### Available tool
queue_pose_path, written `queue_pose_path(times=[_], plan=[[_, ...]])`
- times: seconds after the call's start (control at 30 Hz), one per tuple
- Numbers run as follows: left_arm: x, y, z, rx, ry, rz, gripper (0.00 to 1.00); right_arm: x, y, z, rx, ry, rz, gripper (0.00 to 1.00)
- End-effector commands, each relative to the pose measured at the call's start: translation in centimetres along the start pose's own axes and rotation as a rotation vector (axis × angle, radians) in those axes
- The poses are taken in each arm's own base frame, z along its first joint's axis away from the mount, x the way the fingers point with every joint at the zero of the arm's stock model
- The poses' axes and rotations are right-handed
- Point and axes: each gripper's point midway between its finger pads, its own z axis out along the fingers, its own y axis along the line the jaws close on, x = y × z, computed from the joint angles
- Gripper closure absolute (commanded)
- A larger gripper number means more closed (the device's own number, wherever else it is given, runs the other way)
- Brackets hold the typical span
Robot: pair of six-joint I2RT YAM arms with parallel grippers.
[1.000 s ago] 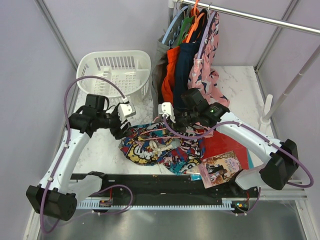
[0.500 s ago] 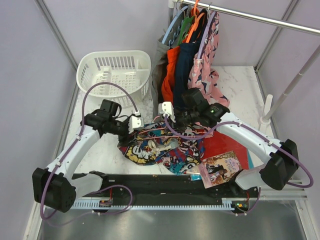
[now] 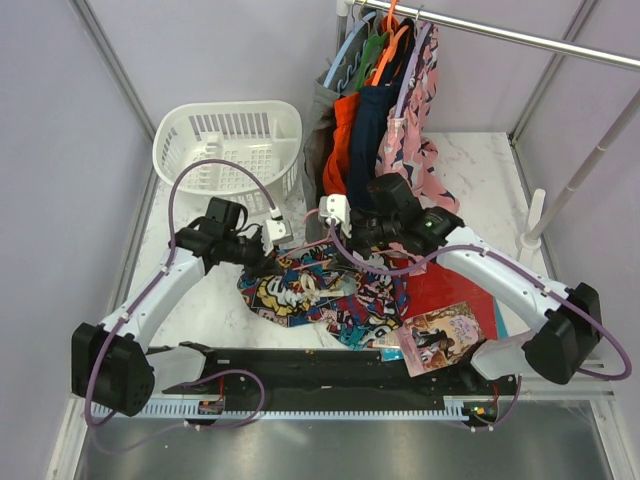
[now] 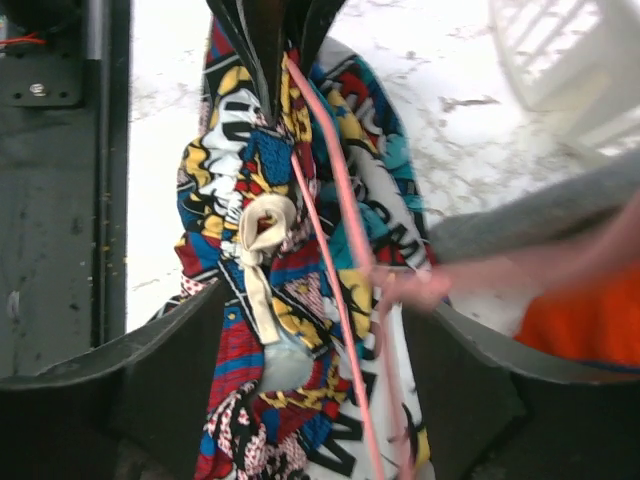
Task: Place the shorts on the hanger
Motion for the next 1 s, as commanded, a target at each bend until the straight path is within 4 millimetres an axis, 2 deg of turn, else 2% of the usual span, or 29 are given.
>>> queue_pose_path(times=[0.0, 0.03, 0.13, 0.17, 0.23, 0.27, 0.37, 0.43, 0.47, 0.6, 0.7, 0.97], plan=[[-1.2, 0.9, -0.9, -0.04, -0.097, -0.125, 0.98, -2.5, -1.8, -4.4, 0.218, -0.039, -0.001, 0.21], [-1.3, 0.8, -1.1, -0.045, -0.102, -0.125, 0.98, -3.0, -1.4, -5.5, 0.233, -0.045, -0.019, 0.21], [-1.2, 0.4, -1.1, -0.04, -0.115, -0.148, 0.98, -2.2, 0.3, -6.8, 0.205, -0.009, -0.037, 0.32], [-1.2, 0.4, -1.0, -0.037, -0.114, -0.166, 0.98, -0.7, 1.3, -6.7, 0.166, 0.042, -0.018, 0.39], [-1.2, 0.2, -0.8, -0.029, -0.118, -0.19, 0.98, 1.3, 2.3, -5.8, 0.115, 0.103, -0.01, 0.46], [-1.0, 0.2, -0.7, -0.029, -0.115, -0.21, 0.98, 3.0, 2.6, -5.1, 0.104, 0.15, 0.011, 0.5], [-1.0, 0.1, -0.6, -0.031, -0.118, -0.228, 0.98, 6.2, 3.2, -3.3, 0.094, 0.228, 0.047, 0.54], [-1.0, 0.1, -0.7, -0.034, -0.122, -0.236, 0.98, 7.1, 3.6, -2.7, 0.097, 0.244, 0.018, 0.53], [-1.1, 0.0, -0.8, -0.034, -0.123, -0.234, 0.98, 7.9, 3.5, -2.3, 0.106, 0.254, -0.002, 0.48], [-0.7, -0.3, -0.9, -0.033, -0.114, -0.193, 0.98, 8.8, 3.6, -1.3, 0.082, 0.28, -0.046, 0.38], [-0.3, -0.3, -1.0, -0.031, -0.093, -0.174, 0.98, 10.4, 3.8, -0.6, 0.041, 0.32, -0.078, 0.3], [-0.3, -0.3, -1.3, -0.032, -0.078, -0.155, 0.98, 13.7, 4.5, 0.3, -0.035, 0.388, -0.099, 0.32]])
